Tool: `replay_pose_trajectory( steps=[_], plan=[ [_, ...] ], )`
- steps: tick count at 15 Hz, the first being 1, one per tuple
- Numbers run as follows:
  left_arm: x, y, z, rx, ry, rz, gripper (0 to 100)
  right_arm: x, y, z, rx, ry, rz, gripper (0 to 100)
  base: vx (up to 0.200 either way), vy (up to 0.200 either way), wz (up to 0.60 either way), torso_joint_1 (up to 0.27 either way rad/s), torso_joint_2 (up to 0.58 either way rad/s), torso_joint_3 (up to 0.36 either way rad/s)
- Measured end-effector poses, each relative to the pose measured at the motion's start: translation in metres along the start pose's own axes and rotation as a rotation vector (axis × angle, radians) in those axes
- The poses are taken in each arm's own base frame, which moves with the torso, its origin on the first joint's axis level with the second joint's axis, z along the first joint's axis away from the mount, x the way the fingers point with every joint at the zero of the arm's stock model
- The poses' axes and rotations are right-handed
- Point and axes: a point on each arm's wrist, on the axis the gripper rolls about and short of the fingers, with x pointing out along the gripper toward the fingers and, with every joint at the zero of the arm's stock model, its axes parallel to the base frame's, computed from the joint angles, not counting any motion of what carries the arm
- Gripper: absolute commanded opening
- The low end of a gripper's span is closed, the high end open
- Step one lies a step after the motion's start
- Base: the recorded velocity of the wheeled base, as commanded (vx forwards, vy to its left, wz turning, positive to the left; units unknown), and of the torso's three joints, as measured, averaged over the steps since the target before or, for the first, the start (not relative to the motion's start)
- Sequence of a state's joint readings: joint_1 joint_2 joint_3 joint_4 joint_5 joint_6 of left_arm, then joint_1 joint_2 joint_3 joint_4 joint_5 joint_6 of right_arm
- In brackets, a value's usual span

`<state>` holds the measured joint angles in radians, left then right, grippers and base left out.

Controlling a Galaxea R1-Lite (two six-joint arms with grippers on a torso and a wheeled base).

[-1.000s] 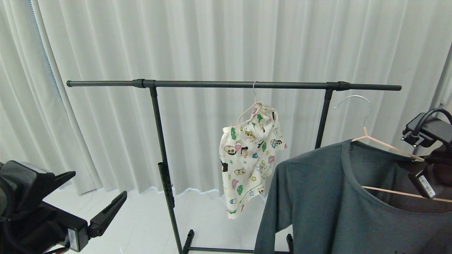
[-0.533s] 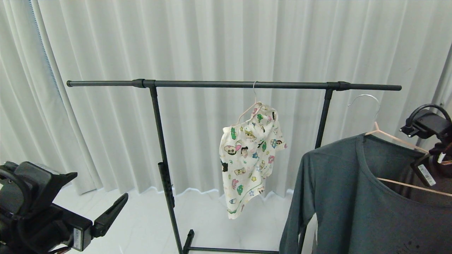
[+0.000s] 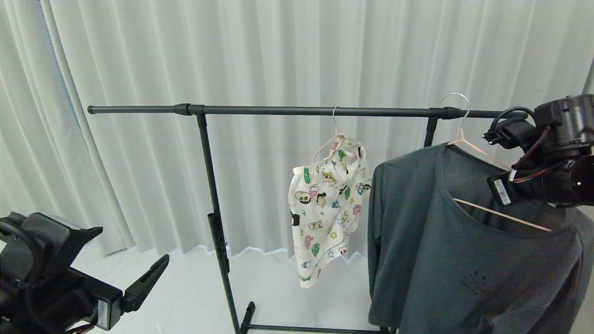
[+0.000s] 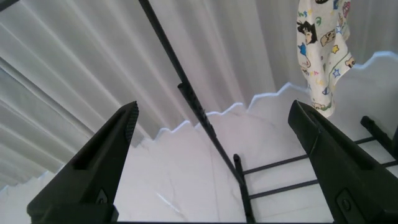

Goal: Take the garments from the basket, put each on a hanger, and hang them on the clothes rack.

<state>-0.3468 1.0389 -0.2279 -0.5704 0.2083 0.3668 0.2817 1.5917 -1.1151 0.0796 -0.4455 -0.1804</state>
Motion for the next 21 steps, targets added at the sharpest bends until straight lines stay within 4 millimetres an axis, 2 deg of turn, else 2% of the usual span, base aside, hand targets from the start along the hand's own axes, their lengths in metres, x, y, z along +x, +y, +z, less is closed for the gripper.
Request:
replay_pose_trajectory(
  steps=[6,15,21],
  plan=[
    [-0.001,0.000,0.000,0.002,-0.003,-0.002,100,0.011,0.004,0.011,0.038,-0.005,-0.025,0,0.200,0.000,0.00,0.003,0.00,0.003],
    [-0.001,-0.001,0.000,0.008,-0.009,-0.009,100,0.015,0.004,0.012,0.055,0.004,-0.051,0,0.200,0.000,0.00,0.005,0.00,0.002],
    [-0.002,-0.003,0.002,0.013,-0.021,-0.031,100,0.023,0.008,0.006,0.046,0.036,-0.062,0,0.000,0.000,0.00,0.000,0.00,0.000]
  ],
)
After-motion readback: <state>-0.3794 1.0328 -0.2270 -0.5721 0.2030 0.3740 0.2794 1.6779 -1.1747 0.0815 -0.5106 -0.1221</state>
